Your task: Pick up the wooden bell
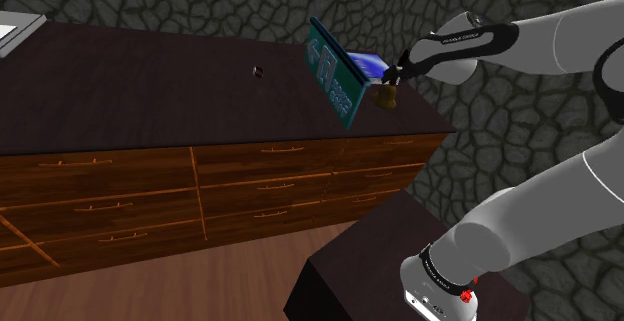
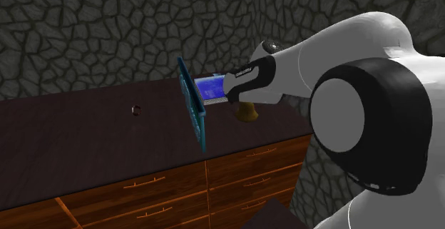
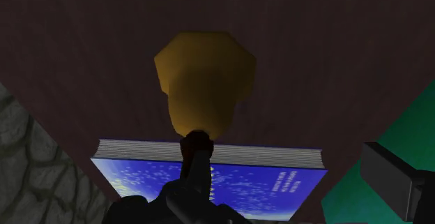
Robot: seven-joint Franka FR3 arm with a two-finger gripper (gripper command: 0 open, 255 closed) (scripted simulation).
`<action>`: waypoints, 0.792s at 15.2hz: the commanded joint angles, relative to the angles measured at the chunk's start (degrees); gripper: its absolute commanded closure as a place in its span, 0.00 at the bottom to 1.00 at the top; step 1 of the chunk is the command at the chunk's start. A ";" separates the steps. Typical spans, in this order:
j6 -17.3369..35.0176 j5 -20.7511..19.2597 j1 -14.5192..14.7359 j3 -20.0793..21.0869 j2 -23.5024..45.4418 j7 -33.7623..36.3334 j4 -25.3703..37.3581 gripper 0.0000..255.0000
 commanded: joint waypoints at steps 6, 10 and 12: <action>6.40 23.55 4.57 -7.35 10.75 -19.26 9.43 0.00; 8.32 30.55 4.58 -6.72 12.85 -25.17 8.89 0.00; 9.14 34.48 4.36 -6.12 13.97 -28.50 8.80 0.00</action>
